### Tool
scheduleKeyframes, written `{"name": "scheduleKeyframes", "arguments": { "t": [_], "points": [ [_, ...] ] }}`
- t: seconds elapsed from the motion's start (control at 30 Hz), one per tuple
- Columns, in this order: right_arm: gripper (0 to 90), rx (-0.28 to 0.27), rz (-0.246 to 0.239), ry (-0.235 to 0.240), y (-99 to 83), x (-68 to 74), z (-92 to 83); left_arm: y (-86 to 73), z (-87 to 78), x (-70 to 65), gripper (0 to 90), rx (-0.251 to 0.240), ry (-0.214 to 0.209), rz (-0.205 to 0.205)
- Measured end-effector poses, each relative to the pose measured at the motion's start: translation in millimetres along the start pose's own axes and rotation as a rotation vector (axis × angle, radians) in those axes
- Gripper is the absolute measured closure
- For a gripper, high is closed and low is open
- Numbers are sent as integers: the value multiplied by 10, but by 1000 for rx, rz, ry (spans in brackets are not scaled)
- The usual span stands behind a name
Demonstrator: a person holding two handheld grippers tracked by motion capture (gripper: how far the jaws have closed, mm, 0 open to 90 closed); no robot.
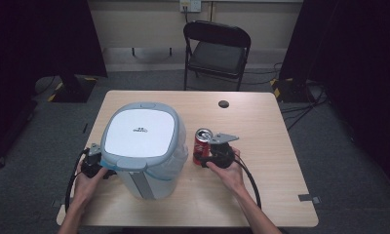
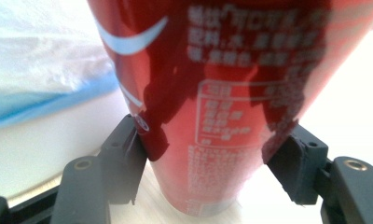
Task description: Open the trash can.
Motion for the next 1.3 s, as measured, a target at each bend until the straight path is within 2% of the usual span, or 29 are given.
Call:
{"name": "scheduleKeyframes", "arguments": {
  "t": [0.07, 0.1, 0.23, 0.27, 0.3, 0.37, 0.4, 0.47, 0.53, 0.57, 0.6, 0.63, 0.67, 0.73, 0.83, 0.97, 1.03, 1.13, 1.17, 1.3],
  "points": [
    [336, -7, 10, -5, -18, -40, -49, 0, 0, 0, 154, 0, 0, 0],
    [336, -8, 13, -37, -73, -142, -148, 0, 0, 0, 154, 0, 0, 0],
    [337, -12, 41, -99, -177, -366, -339, 0, 0, 1, 154, 0, 0, 0],
    [337, -12, 41, -99, -177, -366, -339, 0, 0, 1, 154, 0, 0, 0],
    [337, -9, 57, -135, -228, -476, -436, 0, 0, 0, 154, 0, 0, 0],
    [337, -10, 78, -163, -281, -581, -524, 0, 0, 0, 154, 0, 0, 0],
    [337, -10, 78, -163, -281, -581, -524, 0, 0, 0, 154, 0, 0, 0],
    [337, -6, 95, -209, -354, -715, -642, 0, 0, 0, 154, 0, 0, 0],
    [337, -6, 92, -217, -374, -751, -675, 0, 0, 1, 154, 0, 1, 0],
    [337, -9, 106, -247, -411, -831, -749, 0, 0, 0, 154, 1, 1, 0],
    [337, -9, 106, -247, -411, -831, -749, 0, 0, 0, 154, 1, 1, 0],
    [337, -1, 110, -279, -454, -917, -810, 0, 0, 0, 154, 1, 1, -1],
    [337, -1, 110, -279, -454, -917, -810, 0, 0, 0, 154, 1, 1, -1],
    [337, -1, 100, -319, -478, -1018, -894, 0, 0, 0, 154, 1, 1, 0],
    [335, -9, 122, -314, -494, -1056, -919, 2, 1, -2, 154, 0, 2, -3],
    [326, -28, 125, -320, -511, -1063, -911, 2, 2, -2, 153, 2, 5, -5],
    [280, -17, 147, -302, -536, -1064, -917, 4, 3, -4, 153, -2, -1, -6],
    [231, -16, 147, -306, -549, -1060, -940, 5, 4, -5, 152, -2, -2, -6],
    [214, -22, 155, -294, -554, -1051, -969, 5, 4, -5, 153, -2, -1, -6],
    [184, -27, 166, -311, -584, -1053, -1042, -3, -6, -7, 155, 2, -1, 1]
  ]
}}
Point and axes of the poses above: each handheld gripper's, and its own axes: z roughly forward along the jaws, y roughly out of its top, x roughly to its left, the point moved 10 cm from there along z, roughly forward along the jaws, and after that the axes turned 11 degrees about z, right-handed, at the moved point
